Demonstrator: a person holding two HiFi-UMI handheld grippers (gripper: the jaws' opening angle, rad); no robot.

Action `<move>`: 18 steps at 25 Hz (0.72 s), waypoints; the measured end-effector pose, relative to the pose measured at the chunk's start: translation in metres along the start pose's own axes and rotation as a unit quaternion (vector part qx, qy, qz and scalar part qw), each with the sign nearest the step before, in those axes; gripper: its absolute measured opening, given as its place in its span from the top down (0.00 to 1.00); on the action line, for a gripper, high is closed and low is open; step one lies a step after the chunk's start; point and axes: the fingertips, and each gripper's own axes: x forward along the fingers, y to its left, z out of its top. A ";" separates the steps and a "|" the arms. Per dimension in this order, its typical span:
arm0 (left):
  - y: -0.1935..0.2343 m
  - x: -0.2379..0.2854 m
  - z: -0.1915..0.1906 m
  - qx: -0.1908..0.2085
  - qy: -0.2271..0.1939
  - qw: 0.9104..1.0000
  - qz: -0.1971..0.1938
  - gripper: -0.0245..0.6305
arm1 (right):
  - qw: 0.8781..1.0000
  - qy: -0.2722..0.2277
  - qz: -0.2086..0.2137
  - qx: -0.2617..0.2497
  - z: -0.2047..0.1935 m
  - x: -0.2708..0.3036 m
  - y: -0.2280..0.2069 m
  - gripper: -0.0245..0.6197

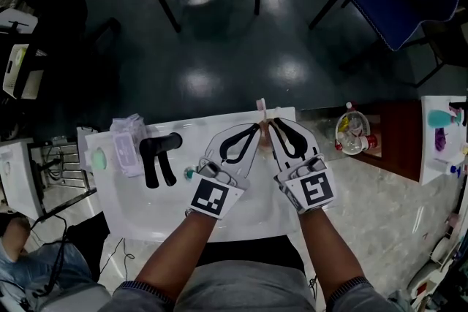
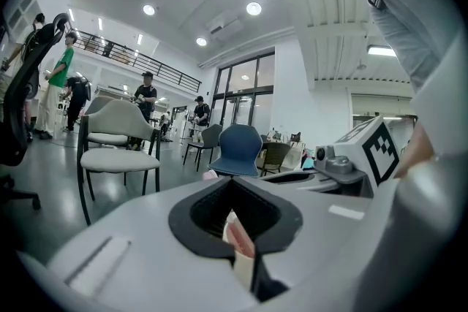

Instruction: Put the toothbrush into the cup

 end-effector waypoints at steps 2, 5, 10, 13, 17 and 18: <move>0.003 -0.003 0.003 0.000 0.001 1.000 0.003 0.95 | 1.000 -0.002 0.001 0.007 0.006 -0.002 0.001 0.88; 0.002 -0.007 0.013 0.009 -0.004 1.000 0.001 0.95 | 1.000 -0.009 0.007 0.001 0.015 -0.007 0.003 0.88; -0.010 -0.023 0.031 0.024 -0.010 1.000 -0.004 0.95 | 1.000 -0.014 0.015 -0.016 0.036 -0.024 0.011 0.88; -0.021 -0.035 0.043 0.030 -0.012 0.999 -0.009 0.95 | 0.999 -0.018 0.018 -0.027 0.051 -0.039 0.019 0.91; -0.041 -0.055 0.063 0.043 -0.017 0.999 -0.021 0.95 | 0.999 -0.021 0.032 -0.026 0.066 -0.067 0.033 0.94; -0.047 -0.060 0.068 0.047 -0.018 0.998 -0.023 0.95 | 0.999 -0.023 0.039 -0.026 0.071 -0.075 0.038 0.94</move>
